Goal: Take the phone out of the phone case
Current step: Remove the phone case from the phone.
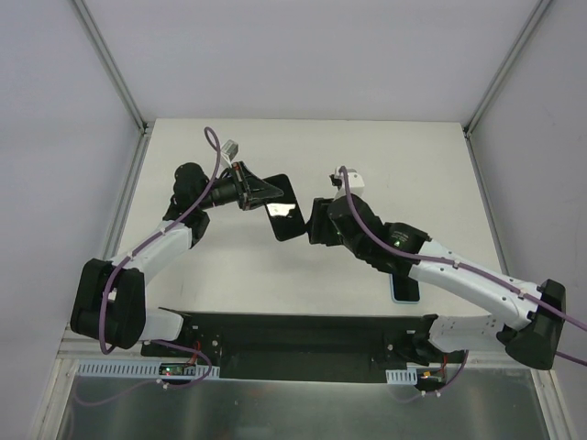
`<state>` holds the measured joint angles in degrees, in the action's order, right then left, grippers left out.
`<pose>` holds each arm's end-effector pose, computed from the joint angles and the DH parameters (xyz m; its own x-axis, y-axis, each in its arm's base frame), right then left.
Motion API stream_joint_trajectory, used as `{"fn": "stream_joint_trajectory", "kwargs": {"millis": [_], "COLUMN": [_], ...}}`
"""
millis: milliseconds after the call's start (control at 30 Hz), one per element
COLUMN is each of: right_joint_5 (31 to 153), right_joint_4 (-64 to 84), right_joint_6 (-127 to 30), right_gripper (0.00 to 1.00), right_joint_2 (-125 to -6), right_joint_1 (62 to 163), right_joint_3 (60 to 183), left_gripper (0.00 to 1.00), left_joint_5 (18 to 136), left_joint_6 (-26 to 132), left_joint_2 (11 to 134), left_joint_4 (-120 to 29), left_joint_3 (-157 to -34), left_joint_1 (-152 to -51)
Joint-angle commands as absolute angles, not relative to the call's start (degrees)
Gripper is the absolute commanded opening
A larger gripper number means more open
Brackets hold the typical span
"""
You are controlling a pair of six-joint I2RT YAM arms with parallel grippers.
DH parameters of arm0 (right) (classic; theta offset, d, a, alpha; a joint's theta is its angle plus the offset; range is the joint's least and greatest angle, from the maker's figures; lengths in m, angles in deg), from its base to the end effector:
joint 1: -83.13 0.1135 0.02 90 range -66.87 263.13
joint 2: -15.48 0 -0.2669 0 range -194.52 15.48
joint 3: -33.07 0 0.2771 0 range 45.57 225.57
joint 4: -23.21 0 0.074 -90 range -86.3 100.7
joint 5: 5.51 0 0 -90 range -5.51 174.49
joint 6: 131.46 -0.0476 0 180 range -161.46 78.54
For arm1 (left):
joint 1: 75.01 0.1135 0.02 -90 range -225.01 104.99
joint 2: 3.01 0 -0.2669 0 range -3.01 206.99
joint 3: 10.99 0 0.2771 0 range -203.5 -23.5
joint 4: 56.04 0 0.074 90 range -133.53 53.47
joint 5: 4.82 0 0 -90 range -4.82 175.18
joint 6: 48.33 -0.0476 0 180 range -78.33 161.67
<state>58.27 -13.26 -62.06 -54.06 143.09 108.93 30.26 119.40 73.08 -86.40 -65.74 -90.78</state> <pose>0.1699 0.2518 0.3355 -0.4413 -0.1326 -0.8875 -0.4595 0.8829 0.0965 0.2916 -0.1228 0.2876 -0.8806 -0.3349 -0.3353 0.3459 0.0292 -0.9378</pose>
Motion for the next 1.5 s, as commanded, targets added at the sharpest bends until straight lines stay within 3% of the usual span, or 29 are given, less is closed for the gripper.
{"fn": "stream_joint_trajectory", "kwargs": {"millis": [0,333,733,1133,1467], "right_joint_5": [65.1,75.8,48.1,41.7,46.9], "right_joint_4": [-17.3,-12.1,-33.0,-36.5,-29.5], "right_joint_6": [-62.8,-65.5,-61.6,-58.6,-53.7], "right_gripper": [0.58,0.56,0.5,0.45,0.45], "right_joint_2": [-58.9,-56.5,-64.3,-70.9,-71.6], "right_joint_1": [139.8,133.9,142.4,145.9,146.1], "right_joint_3": [103.4,97.7,110.1,116.0,112.4], "left_gripper": [0.0,0.0,0.0,0.0,0.0], "left_joint_5": [26.8,27.6,27.8,27.3,26.8], "left_joint_6": [134.9,137.2,136.1,135.3,135.5], "left_joint_2": [66.0,65.9,65.4,65.0,65.4], "left_joint_4": [-94.1,-94.0,-90.8,-88.3,-88.0], "left_joint_3": [-71.6,-72.1,-73.2,-74.0,-75.3], "left_joint_1": [-92.5,-92.5,-92.5,-92.5,-92.5]}}
